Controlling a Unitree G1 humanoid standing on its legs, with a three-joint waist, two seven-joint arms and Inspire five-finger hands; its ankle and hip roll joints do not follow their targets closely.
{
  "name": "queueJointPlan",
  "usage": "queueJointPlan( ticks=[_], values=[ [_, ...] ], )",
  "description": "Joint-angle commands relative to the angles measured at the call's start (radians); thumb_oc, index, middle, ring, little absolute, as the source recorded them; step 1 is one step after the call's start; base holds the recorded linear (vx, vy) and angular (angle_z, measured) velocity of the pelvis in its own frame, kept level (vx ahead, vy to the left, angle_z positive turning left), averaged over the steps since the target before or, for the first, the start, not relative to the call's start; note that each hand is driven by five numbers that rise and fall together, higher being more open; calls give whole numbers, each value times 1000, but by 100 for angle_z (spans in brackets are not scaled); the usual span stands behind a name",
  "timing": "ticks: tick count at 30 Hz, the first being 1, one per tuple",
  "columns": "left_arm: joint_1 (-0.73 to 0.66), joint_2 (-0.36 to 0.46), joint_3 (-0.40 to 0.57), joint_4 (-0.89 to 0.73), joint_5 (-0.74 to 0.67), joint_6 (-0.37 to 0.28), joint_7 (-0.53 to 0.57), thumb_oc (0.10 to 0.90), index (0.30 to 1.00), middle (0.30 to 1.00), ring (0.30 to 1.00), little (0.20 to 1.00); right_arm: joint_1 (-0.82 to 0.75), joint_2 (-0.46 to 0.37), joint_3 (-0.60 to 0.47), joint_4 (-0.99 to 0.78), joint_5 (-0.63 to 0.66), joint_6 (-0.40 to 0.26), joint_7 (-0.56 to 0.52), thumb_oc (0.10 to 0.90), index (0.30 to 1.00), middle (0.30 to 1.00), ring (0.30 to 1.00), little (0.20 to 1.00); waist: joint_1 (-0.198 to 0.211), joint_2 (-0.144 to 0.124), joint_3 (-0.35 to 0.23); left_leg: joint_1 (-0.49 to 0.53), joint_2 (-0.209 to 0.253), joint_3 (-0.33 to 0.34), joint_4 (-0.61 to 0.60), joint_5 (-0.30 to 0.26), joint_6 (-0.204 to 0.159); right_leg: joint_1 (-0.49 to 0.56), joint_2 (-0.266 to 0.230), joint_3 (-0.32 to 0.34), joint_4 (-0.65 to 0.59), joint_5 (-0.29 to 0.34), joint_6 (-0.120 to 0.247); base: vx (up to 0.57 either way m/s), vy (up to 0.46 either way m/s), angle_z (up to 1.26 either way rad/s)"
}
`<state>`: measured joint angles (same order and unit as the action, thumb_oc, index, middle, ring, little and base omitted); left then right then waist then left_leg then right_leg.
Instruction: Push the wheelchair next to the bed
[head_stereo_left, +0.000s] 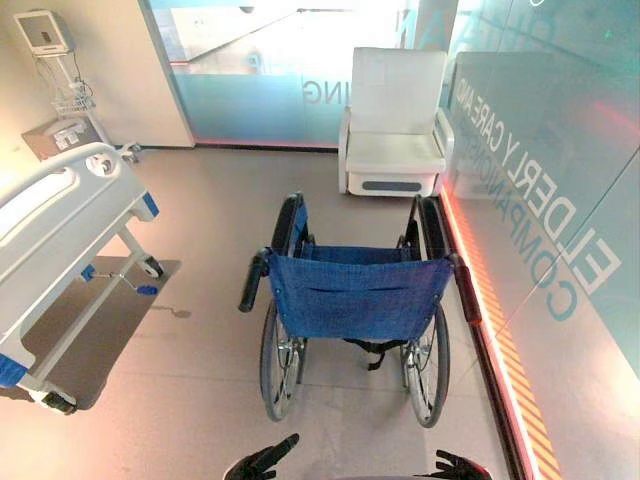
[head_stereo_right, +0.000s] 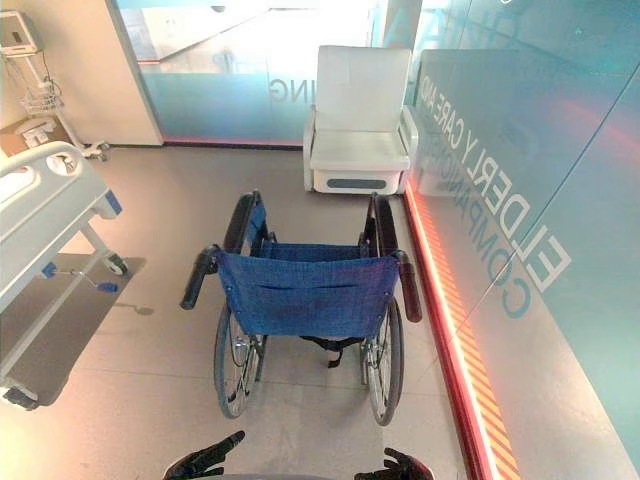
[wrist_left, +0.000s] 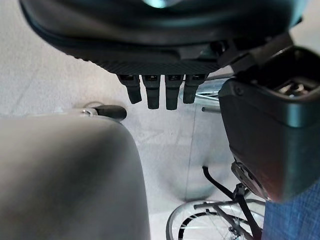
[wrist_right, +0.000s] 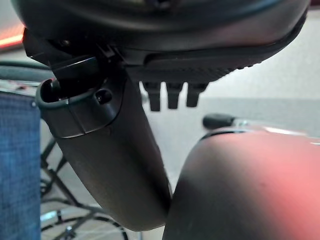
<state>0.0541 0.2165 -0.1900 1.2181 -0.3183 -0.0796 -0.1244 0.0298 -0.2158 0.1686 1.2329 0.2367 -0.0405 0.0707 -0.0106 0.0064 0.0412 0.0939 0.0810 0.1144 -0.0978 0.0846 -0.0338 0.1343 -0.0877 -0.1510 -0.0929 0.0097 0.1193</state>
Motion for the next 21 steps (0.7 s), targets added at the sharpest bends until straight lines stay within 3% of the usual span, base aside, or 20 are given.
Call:
queueJointPlan(
  ticks=[1, 9, 14, 18, 20, 21],
  values=[
    [-90, -22, -22, 10, 11, -23, -14, 800, 900, 900, 900, 900, -79, -10, 16, 28, -40, -21, 42, 800, 900, 900, 900, 900, 17, -19, 35, 47, -67, 13, 26, -123, 6, 6, 31, -41, 22, -16, -42, 39, 51, 0],
    [-78, -18, 18, 20, -57, 13, 26, 800, 900, 900, 900, 900, -69, -10, 11, 32, -38, -7, 31, 800, 900, 900, 900, 900, 17, -16, 33, 64, -76, 13, 31, -133, 12, 21, 29, -36, 27, -22, -40, 41, 31, 0],
    [-75, 20, 69, 35, -27, 31, 73, 800, 900, 900, 900, 900, -76, -46, -26, 34, -56, 41, 0, 800, 900, 900, 900, 900, 24, -24, 35, 76, -76, 17, 22, -132, 13, 30, 28, -41, 22, -18, -34, 14, 4, 0],
    [-103, 131, 126, 53, 14, 68, 122, 800, 900, 900, 900, 900, -113, -186, -88, 49, -91, 129, 4, 800, 900, 900, 900, 900, 31, -32, 36, 82, -72, 24, 17, -131, 10, 36, 27, -47, 16, -13, -27, 0, 0, 0],
    [-141, 257, 170, 67, 45, 107, 141, 800, 900, 900, 900, 900, -162, -338, -139, 76, -102, 167, 43, 800, 900, 900, 900, 900, 35, -33, 30, 84, -69, 29, 11, -130, 8, 37, 26, -50, 9, -8, -22, 0, 0, 0],
    [-151, 288, 180, 71, 54, 117, 144, 800, 900, 900, 900, 900, -174, -371, -149, 80, -100, 170, 45, 800, 900, 900, 900, 900, 35, -33, 28, 84, -69, 30, 11, -130, 7, 38, 26, -51, 8, -7, -22, 0, 0, 0]
  ],
)
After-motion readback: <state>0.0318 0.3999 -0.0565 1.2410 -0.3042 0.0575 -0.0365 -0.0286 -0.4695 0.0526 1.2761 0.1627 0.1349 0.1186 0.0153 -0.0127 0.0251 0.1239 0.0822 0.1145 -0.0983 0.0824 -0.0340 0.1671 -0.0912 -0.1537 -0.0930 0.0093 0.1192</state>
